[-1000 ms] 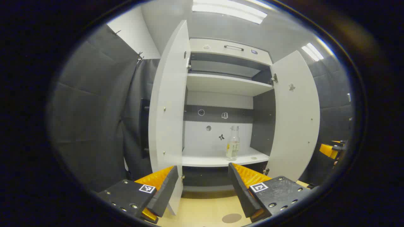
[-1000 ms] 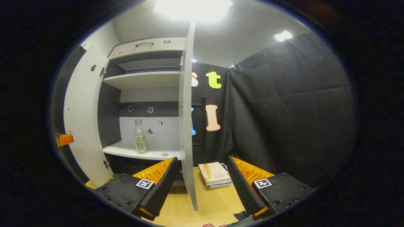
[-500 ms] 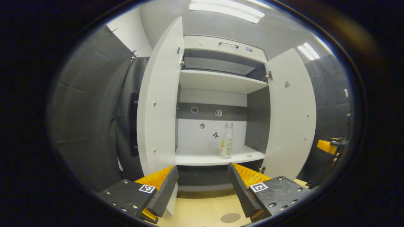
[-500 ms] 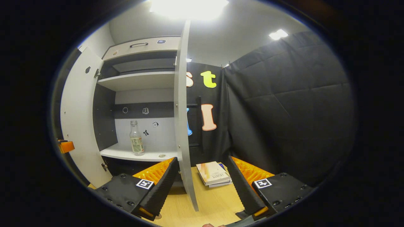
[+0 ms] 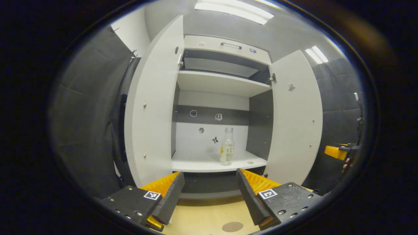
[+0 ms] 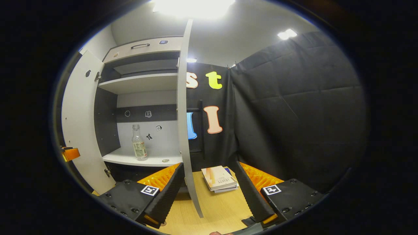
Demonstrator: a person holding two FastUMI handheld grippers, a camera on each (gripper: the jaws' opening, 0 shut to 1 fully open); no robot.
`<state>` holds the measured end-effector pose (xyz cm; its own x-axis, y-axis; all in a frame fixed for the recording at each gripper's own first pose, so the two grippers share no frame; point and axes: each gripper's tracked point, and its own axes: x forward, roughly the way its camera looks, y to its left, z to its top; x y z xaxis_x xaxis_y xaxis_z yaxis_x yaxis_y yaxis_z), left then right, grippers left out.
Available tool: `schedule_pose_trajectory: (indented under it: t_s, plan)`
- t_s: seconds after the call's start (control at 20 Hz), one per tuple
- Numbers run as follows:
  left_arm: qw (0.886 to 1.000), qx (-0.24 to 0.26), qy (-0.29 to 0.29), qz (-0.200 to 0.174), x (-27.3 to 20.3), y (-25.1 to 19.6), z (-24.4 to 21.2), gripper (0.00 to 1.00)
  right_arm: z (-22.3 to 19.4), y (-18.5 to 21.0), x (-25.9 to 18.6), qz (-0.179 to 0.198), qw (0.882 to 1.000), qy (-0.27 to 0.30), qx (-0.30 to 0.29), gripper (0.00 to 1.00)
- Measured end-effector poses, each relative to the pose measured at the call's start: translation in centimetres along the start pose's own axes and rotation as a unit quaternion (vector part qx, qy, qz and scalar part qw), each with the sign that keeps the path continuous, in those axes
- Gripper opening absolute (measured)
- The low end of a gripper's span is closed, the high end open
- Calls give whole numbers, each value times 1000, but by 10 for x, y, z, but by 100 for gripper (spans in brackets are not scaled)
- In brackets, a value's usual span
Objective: Grasp the bottle in the cabinet with the left hand and place it on the coaster, then close the right door with the right hand and the left door with the left hand.
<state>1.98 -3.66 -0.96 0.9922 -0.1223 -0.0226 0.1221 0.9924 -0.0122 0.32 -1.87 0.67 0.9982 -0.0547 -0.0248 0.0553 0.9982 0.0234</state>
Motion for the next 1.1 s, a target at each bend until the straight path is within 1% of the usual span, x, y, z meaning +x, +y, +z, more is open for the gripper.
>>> schedule_pose_trajectory:
  t_s: [0.2, 0.25, 0.3, 0.35, 0.4, 0.45, 0.55, 0.6, 0.65, 0.7, 0.75, 0.8, 0.85, 0.9, 0.95, 1.05, 1.1]
  plan:
    - [1000, -2, 2, -14, 11, -9, 4, 92, 11, -10, 4, -4, 1000, -1, -4, 99]
    - [1000, 1, 0, -15, 15, -10, 8, 91, 15, -14, 5, -7, 1000, -3, -6, 99]
    - [1000, 5, -2, -16, 19, -12, 12, 92, 17, -17, 6, -9, 1000, -1, -5, 99]
    - [1000, 7, -2, -17, 25, -12, 16, 91, 19, -17, 7, -2, 1000, -1, -5, 99]
    - [1000, 5, -2, -18, 30, -13, 19, 92, 21, -20, 8, -1, 1000, -2, -6, 99]
    - [1000, 2, -1, -20, 36, -14, 22, 91, 21, -25, 12, -3, 1000, -2, -9, 99]
    - [1000, -1, 0, -21, 49, -14, 33, 92, 18, -36, 24, -14, 1000, 11, -18, 99]
    - [1000, -1, -2, -22, 59, -15, 37, 94, 20, -43, 32, -26, 999, 17, -19, 99]
    - [1000, 1, -2, -23, 69, -16, 43, 94, 26, -50, 39, -35, 999, 14, -13, 95]
    - [1000, 4, -1, -22, 79, -16, 48, 94, 32, -57, 47, -42, 999, 11, -6, 99]
    - [1000, 7, 0, -21, 91, -18, 53, 94, 36, -63, 54, -47, 999, 9, 2, 95]
    - [1000, 6, 3, -20, 103, -19, 56, 93, 36, -69, 61, -48, 999, 11, 9, 99]
    - [1000, -3, 7, -17, 116, -20, 57, 94, 37, -74, 67, -51, 999, 10, 13, 99]
    - [1000, -17, 7, -20, 128, -23, 59, 92, 37, -81, 73, -57, 998, 9, 15, 99]
    - [999, -28, 9, -23, 140, -26, 60, 92, 36, -87, 77, -64, 998, 5, 15, 99]
    - [999, -31, 13, -29, 164, -31, 64, 92, 35, -96, 84, -73, 997, 2, 14, 99]
    - [999, -28, 13, -31, 174, -33, 63, 92, 33, -99, 86, -76, 997, 3, 15, 95]
